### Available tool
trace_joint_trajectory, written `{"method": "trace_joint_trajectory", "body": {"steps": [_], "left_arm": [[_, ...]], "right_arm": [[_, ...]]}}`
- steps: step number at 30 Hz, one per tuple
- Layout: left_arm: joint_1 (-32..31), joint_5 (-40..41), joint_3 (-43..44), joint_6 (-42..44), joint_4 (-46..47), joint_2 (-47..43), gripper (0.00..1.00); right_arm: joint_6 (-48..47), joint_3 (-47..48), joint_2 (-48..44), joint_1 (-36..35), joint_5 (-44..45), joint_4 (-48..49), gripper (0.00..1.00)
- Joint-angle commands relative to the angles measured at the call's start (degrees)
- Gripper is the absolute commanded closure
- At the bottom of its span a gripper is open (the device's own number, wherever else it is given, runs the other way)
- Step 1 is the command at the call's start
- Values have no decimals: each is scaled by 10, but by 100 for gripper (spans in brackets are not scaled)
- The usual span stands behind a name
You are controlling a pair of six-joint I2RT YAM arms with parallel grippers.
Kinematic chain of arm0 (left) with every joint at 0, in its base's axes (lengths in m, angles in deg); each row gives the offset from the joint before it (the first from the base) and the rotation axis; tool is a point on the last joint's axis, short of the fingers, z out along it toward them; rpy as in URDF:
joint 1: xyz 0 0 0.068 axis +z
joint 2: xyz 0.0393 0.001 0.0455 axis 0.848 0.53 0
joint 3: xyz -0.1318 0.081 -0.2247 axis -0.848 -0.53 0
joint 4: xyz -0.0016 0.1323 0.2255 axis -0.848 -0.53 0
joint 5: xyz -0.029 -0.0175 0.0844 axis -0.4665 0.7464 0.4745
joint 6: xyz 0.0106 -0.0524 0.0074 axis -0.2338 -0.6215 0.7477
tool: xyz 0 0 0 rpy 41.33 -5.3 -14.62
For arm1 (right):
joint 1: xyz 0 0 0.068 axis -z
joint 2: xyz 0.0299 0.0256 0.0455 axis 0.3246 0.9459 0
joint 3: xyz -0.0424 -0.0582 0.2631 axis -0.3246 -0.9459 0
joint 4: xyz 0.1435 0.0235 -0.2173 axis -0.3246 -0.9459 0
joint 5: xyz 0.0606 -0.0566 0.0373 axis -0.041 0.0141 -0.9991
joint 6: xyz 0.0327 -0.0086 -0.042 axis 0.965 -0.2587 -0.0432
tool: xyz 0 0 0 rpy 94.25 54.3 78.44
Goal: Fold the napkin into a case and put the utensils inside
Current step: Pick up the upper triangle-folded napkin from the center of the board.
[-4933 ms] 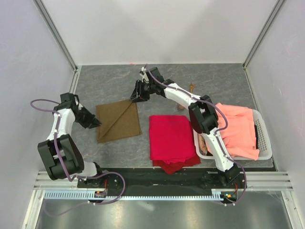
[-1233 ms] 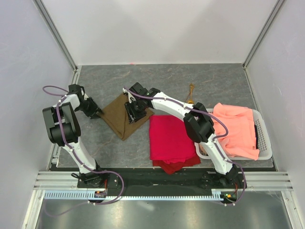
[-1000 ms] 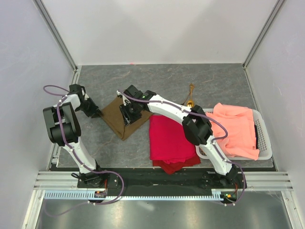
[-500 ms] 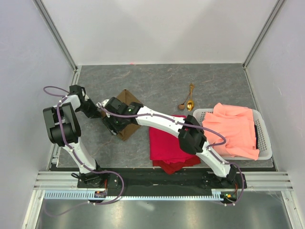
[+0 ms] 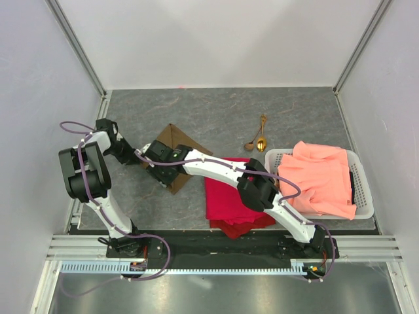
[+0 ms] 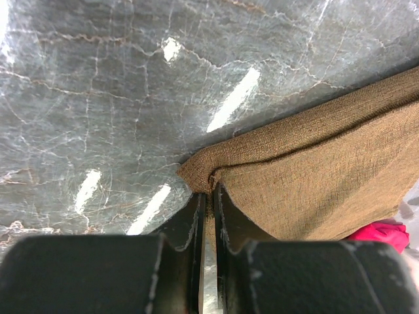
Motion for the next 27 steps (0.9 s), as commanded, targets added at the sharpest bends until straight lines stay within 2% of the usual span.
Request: {"method": "trace_joint_trajectory", "body": {"steps": [1,6,14,22,27], "left_arm": [[-1,9,-6,-15,-21,-17,91],[-1,7,-9,-19,-21,-19,91],[0,1,-11,-27,-23,-21,91],[1,-8,-6,-36,-22,-22,91],[2,-4,-8,-38,-13,-30,91]], "right_arm": [[-12,22,9,-5,8,5,52],[-11,15,17,-7,6,5,55],[-17,0,29,-13,13,11,53],[-48,-16,49,-21,85,12,50],[-50,-62,37,-22,102,40,56]]}}
